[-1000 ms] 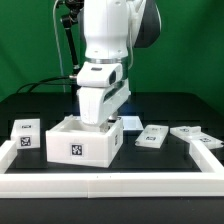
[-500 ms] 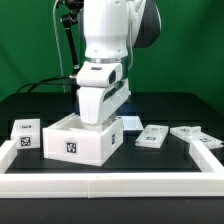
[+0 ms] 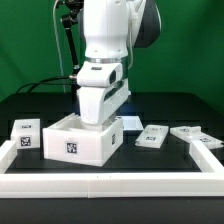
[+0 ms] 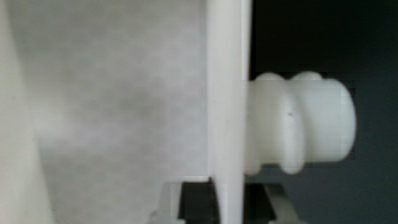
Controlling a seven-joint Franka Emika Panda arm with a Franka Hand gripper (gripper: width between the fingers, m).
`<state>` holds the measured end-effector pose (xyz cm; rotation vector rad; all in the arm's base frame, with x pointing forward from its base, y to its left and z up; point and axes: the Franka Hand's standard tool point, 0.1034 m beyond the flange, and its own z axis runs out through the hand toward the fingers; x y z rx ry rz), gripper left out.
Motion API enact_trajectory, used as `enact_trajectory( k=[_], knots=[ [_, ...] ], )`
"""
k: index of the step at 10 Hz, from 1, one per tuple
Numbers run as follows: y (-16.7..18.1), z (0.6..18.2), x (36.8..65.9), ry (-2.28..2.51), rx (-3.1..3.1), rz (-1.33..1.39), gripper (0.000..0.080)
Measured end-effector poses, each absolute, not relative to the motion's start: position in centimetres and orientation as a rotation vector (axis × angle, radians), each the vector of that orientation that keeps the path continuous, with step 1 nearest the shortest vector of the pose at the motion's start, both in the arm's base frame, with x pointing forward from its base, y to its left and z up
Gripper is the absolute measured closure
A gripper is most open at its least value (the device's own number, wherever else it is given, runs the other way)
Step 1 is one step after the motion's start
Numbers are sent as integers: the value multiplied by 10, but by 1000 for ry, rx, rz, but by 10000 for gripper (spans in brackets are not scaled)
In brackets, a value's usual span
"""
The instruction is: Assemble cabinet
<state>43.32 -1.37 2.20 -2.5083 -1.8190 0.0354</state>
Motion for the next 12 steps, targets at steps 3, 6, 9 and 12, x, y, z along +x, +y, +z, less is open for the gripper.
enact_trajectory(
  k=[3,6,9,12],
  knots=[
    [0,20,457,-1929,-2448,10,762],
    [3,20,462,-1952,-2438,3,762],
    [3,20,463,-1965,-2430,0,762],
    [25,20,471,-2064,-2351,-26,762]
  ],
)
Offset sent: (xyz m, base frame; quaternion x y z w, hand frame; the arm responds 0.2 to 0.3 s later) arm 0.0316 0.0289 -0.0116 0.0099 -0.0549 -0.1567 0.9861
